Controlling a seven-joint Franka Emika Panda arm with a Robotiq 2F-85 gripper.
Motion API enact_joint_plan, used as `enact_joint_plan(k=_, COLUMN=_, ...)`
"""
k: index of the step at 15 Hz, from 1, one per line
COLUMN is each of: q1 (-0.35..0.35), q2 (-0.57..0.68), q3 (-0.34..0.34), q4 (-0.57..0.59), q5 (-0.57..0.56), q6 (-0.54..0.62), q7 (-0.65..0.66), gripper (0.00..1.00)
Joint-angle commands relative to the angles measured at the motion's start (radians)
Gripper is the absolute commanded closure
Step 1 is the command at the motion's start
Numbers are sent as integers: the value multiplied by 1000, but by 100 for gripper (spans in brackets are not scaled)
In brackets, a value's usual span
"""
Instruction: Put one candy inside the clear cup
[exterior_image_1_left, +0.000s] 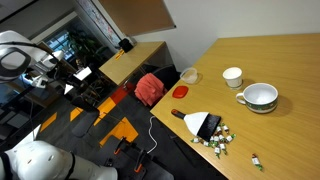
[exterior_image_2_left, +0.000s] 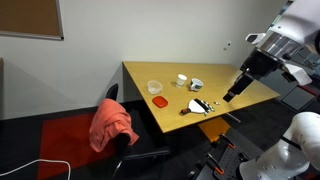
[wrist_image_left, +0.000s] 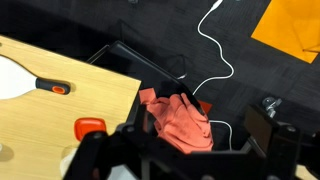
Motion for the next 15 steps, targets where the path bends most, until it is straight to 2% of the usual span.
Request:
enact_joint_plan(k=1, q1=-85, q2=12, q3=-12, q4=-3, q5=-60, q6=88, q7=22, gripper=0)
enact_joint_plan(k=8, q1=-312, q2=76, q3=-140, q4=-43, q5=-196, q6=264, q7=44, gripper=0)
enact_joint_plan(k=12, q1=-428, q2=111, q3=-234, q4=-124, q5=-240, q6=361, q7=51, gripper=0)
enact_joint_plan(k=15, q1=-497, q2=136, q3=-306, q4=-203, q5=-278, q6=441, q7=9, gripper=0)
